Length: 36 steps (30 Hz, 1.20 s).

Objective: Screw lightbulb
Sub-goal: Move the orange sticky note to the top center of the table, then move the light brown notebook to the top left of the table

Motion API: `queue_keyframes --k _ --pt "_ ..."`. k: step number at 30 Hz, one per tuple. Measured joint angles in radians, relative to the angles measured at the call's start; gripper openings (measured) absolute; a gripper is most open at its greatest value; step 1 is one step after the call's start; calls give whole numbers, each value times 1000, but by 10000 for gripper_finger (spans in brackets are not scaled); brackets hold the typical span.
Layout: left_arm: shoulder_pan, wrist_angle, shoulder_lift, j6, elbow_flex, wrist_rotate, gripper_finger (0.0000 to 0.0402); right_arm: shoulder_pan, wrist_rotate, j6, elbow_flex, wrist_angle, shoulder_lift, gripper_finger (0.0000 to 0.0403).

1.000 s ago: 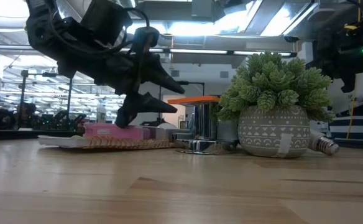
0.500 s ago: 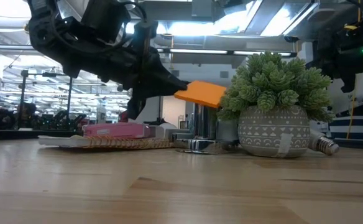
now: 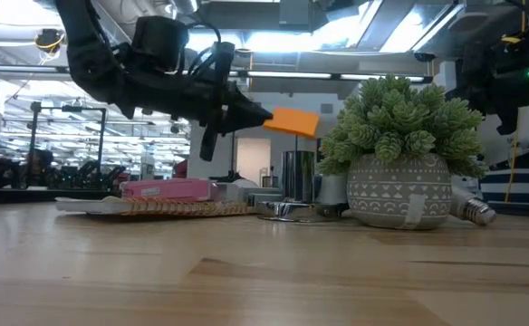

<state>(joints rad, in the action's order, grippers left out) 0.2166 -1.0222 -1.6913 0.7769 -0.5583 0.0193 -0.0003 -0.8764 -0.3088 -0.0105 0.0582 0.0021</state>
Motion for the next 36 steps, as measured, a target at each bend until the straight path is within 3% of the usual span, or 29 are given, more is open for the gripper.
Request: queue_keyframes --k 5,15,25,29,32,34,36 --pt "78 52 0 0 0 0 3 0 0 0 0 0 0 5" --pt "197 325 0 0 0 -1 7 0 -1 0 0 0 0 5" --pt "212 396 0 -173 0 44 91 0 -1 0 0 0 0 5" --pt "226 350 0 -176 0 105 117 0 -1 0 0 0 0 5" --pt "249 225 10 -155 1 108 119 0 -1 0 0 0 0 5" --pt "256 132 33 -140 0 69 115 0 -1 0 0 0 0 5" --pt "252 71 65 -137 0 -38 107 0 -1 0 0 0 0 5"
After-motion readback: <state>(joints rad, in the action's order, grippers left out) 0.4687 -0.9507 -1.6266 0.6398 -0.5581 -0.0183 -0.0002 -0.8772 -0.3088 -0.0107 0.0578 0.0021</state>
